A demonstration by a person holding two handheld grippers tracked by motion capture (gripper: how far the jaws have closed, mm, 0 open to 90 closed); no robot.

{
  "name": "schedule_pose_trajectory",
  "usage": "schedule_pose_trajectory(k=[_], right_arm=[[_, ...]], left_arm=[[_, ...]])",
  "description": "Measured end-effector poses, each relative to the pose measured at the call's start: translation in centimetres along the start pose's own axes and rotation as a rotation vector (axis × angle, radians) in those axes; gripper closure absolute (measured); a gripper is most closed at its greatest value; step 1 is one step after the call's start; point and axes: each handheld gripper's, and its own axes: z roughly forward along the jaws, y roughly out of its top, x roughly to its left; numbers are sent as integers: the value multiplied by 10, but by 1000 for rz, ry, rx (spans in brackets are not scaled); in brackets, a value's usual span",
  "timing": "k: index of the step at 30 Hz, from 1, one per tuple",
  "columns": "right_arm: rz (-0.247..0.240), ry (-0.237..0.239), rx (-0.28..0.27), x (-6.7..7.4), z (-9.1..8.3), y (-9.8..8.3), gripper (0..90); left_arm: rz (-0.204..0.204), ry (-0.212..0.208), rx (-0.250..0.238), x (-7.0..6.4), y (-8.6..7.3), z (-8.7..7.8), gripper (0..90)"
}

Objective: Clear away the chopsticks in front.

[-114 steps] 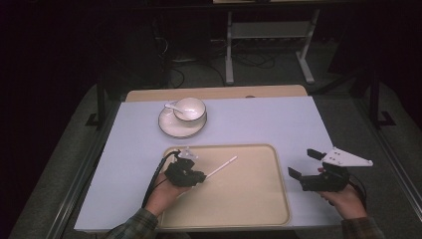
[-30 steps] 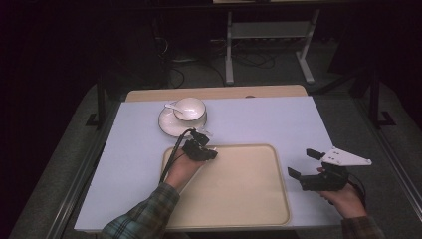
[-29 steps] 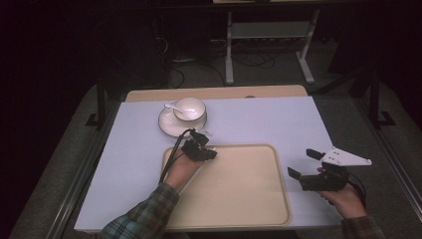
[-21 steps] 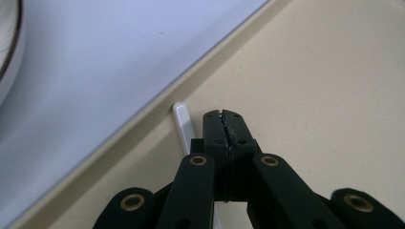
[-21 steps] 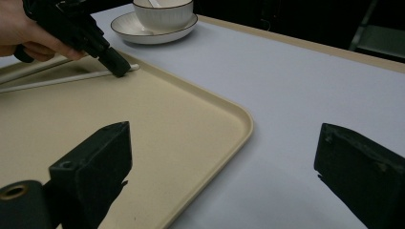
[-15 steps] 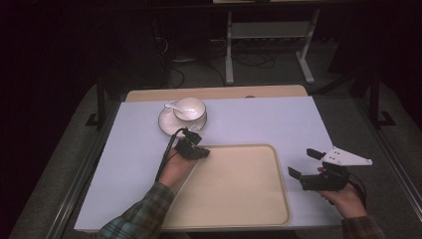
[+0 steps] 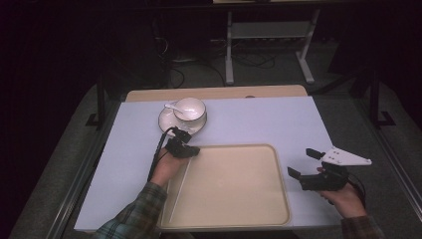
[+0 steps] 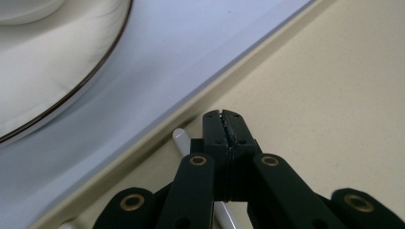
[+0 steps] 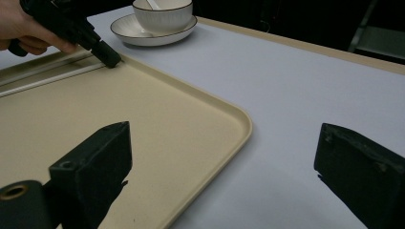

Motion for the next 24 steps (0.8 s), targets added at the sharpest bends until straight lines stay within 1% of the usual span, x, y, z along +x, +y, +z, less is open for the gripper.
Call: schedule_pose_trajectory(k=[3,7,9,11,14,19,21,22,24], right_arm=[[-3,1,3,0,1,0,49],[3,-1,-4,0,-1,0,49],[3,-3,-2,-1,-1,0,49],[3,-3,-4,-1,-1,0,49],[2,-1,0,0,0,0,49],[0,-4,-3,1,-1,0,49],[-3,-3,4,2,-1,0,49],[-4,-4,5,2,0,0,49],[-5,-3,1,3,0,0,49]], left_arm=[[-12,12,-1,4,-2,-3,890],[-23,13,-8,8,-4,-8,890],[-16,6,-11,5,-5,-12,887],[-1,-4,-9,0,-8,-18,885],[13,-21,-6,-9,-19,-27,885],[8,-31,-18,-20,-43,-42,885],[2,-31,-19,-22,-50,-44,886],[-6,-40,-22,-24,-55,-45,885],[-1,-47,-16,-27,-60,-46,885]])
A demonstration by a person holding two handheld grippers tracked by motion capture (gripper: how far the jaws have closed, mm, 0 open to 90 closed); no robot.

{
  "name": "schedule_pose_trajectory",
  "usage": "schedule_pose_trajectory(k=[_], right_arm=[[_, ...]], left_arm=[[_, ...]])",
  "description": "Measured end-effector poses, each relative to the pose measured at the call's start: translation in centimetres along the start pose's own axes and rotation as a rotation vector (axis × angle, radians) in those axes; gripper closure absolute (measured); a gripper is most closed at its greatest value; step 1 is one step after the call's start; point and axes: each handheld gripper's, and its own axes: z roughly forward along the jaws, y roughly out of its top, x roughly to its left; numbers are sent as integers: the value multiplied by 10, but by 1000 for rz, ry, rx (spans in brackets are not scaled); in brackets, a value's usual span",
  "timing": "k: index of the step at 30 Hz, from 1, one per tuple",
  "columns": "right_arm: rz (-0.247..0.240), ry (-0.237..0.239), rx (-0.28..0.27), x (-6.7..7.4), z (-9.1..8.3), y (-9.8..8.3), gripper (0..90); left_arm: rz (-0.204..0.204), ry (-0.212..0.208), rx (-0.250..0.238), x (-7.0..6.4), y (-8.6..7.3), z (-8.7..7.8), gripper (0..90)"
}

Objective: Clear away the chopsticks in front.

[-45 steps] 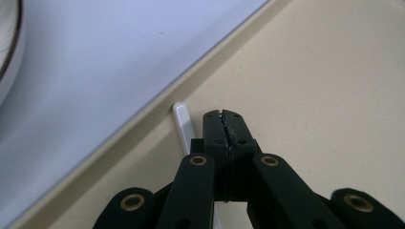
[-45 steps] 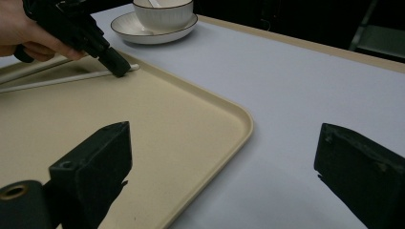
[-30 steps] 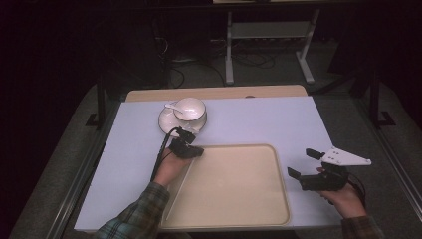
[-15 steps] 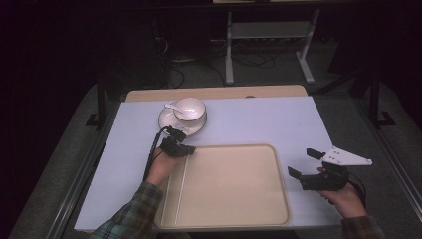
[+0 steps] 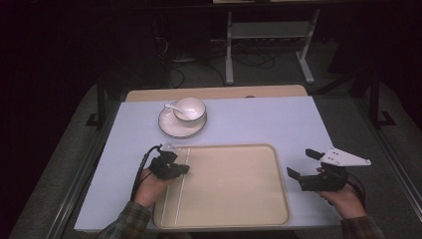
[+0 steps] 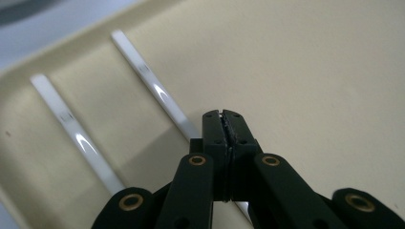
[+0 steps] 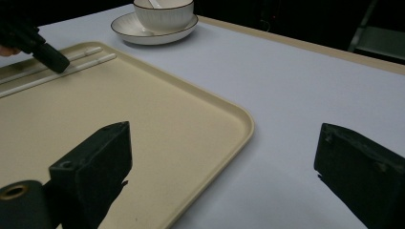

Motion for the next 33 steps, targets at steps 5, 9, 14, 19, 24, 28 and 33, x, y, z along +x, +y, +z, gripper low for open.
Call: schedule_pose_trajectory(k=[5,9,14,19,24,28,33], right_arm=[[-6,4,6,1,2,1,49],[-6,7,8,1,3,0,49],[0,3,2,-1,1,0,50],[-4,4,4,0,1,0,50],[-3,2,4,0,1,0,50],[-5,3,7,0,1,0,50],[-5,2,6,1,1,0,50]], left_arm=[[7,2,5,-3,-4,0,886],[11,16,14,-1,-5,0,885],[0,19,17,3,-5,0,883],[-9,24,20,6,-6,-2,881],[-15,33,21,10,-7,-4,879],[-20,45,22,13,-7,-5,878],[-28,60,20,17,-8,-7,878]])
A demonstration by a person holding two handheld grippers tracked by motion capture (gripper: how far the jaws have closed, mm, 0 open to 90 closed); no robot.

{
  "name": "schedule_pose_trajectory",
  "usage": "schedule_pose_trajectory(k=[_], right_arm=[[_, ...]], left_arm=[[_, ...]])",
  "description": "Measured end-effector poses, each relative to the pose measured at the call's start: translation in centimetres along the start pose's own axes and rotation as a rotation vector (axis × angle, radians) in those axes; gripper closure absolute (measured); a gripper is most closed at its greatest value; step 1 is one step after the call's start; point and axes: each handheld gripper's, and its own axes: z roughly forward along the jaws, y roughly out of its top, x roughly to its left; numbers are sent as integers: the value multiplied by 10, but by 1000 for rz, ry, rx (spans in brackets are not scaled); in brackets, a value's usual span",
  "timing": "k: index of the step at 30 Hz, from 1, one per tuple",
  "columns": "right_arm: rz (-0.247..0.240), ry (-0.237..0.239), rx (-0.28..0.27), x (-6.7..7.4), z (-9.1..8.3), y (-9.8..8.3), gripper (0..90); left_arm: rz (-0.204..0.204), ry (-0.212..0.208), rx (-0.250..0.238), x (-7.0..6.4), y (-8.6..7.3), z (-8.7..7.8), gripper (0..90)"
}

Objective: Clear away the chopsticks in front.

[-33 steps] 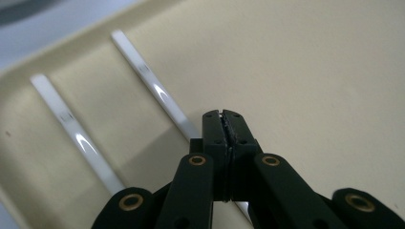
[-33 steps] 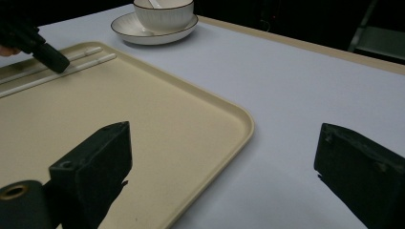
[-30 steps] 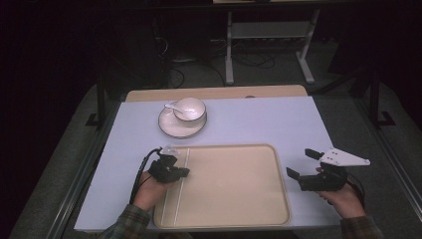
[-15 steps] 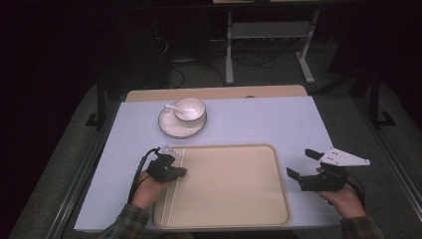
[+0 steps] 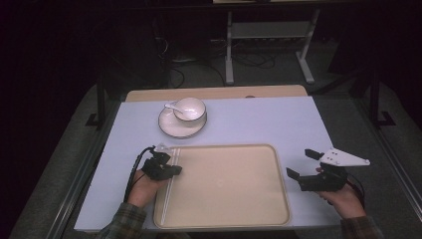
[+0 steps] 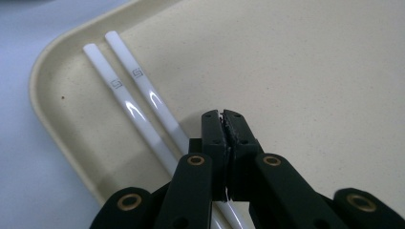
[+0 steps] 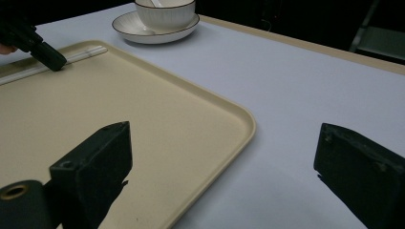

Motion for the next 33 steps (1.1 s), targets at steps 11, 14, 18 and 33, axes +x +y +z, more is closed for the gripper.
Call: schedule_pose_trajectory(k=[11,14,18,33], right_arm=[[2,4,0,-1,2,1,50],[2,4,-1,0,2,1,50],[5,0,-1,0,2,1,50],[14,-3,-8,-3,-1,0,50]], left_arm=[[-24,4,-10,7,-3,-3,874],[-23,2,-13,7,-3,-3,873],[-10,-9,-23,8,-3,-3,835],[53,-73,-75,10,3,-13,360]])
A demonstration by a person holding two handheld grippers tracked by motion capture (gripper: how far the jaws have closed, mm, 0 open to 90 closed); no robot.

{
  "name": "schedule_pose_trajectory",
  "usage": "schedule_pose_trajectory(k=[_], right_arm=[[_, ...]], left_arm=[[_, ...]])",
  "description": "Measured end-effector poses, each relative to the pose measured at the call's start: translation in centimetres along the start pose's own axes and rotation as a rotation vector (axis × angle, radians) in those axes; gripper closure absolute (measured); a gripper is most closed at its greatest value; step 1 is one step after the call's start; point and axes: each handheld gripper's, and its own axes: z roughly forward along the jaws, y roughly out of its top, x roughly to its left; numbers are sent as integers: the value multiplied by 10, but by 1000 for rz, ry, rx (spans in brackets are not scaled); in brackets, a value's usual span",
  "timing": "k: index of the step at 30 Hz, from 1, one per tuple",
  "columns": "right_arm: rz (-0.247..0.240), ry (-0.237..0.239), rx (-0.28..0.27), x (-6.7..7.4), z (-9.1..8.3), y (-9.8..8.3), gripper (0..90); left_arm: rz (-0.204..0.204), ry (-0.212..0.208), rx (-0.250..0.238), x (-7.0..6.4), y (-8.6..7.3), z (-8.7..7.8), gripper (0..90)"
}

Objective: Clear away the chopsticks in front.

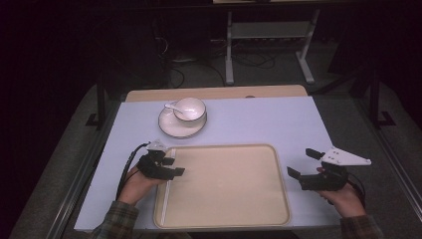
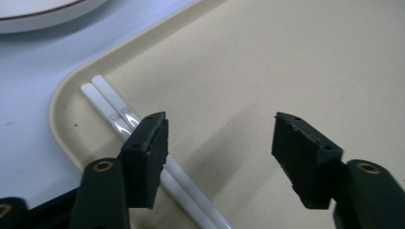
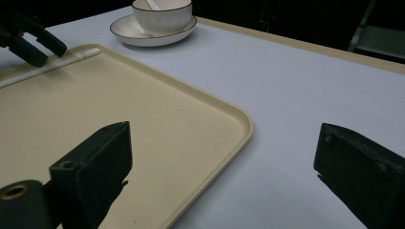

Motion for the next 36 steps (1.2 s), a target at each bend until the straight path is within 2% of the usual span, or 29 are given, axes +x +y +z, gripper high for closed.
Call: schedule_pose_trajectory(k=[7,17,22,28,36], right_arm=[[6,0,-3,0,0,0,50],[-2,4,4,2,3,1,50],[-4,7,8,3,2,0,50],[3,0,-2,2,-1,0,50],[1,1,2,2,0,-1,50]], left_arm=[[-11,10,-44,7,4,-10,282],[-30,32,-73,19,8,-21,274],[-34,46,-84,26,14,-22,275],[-42,43,-104,33,24,-22,276],[-34,49,-101,41,34,-18,276]])
